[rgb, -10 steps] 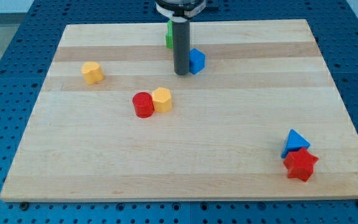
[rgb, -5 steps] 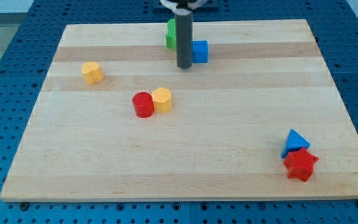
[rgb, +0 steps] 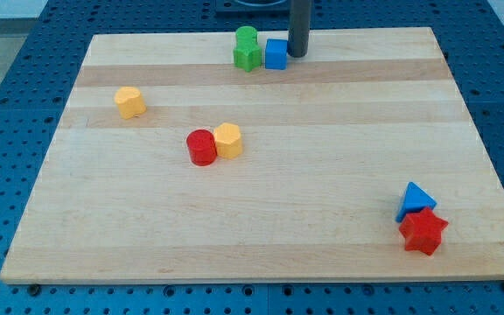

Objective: Move the blue cube to the right of the green circle

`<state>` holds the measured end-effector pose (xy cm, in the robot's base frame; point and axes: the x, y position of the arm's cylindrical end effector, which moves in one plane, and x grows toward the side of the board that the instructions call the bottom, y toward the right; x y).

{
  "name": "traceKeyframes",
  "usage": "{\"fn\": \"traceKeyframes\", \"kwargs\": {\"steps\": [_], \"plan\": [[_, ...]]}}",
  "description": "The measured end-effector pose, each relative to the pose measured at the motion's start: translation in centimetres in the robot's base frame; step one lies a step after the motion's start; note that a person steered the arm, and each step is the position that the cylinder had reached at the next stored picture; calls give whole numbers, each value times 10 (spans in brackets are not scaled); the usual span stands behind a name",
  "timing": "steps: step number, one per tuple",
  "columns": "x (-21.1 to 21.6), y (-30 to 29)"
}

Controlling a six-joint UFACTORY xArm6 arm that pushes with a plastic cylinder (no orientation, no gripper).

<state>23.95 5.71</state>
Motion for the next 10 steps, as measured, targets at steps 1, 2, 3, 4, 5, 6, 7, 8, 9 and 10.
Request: {"fn": "traceKeyframes", "kwargs": {"steps": [1,2,3,4,5,6,7,8,9,10], "plan": [[11,6],[34,8],[43,-15],[30,-36],[28,-27],[47,-24],[52,-30],[29,-30],[10,-26],[24,-15]]}}
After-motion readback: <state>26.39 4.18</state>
